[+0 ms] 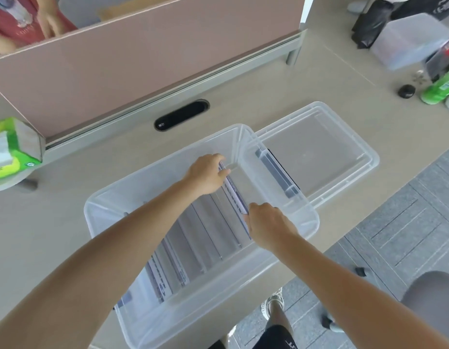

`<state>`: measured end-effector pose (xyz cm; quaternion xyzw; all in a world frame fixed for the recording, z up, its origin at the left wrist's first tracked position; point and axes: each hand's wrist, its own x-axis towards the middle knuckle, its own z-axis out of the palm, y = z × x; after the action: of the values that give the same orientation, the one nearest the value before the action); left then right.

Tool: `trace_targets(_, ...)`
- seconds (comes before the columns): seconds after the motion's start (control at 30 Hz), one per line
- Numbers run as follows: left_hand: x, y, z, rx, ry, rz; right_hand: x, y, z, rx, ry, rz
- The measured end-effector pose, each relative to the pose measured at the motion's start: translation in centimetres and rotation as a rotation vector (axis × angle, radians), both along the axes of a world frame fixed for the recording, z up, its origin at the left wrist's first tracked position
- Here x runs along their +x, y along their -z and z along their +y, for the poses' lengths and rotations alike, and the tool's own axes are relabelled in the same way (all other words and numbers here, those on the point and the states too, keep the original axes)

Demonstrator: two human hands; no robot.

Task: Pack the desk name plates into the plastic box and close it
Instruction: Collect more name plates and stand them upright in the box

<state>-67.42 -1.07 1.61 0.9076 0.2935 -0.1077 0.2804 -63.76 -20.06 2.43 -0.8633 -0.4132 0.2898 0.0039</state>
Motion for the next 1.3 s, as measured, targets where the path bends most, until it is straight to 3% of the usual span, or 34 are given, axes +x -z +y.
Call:
trace_targets(0.23, -0.6, 1.1, 1.0, -0.031, -0.029, -0.008, 0.4, 0.9, 0.5, -0.164, 0.014, 0.088)
trace_targets(0.67, -1.8, 0.3, 1.2, -0.024, -0.040, 0.005, 1.3, 1.1, 0.2, -0.147, 0.045, 0.290)
trace_targets(1.3, -0.8, -0.5, 0.0, -0.014, -0.100, 0.103, 1.7, 1.1, 0.1, -0.177, 0.065, 0.316)
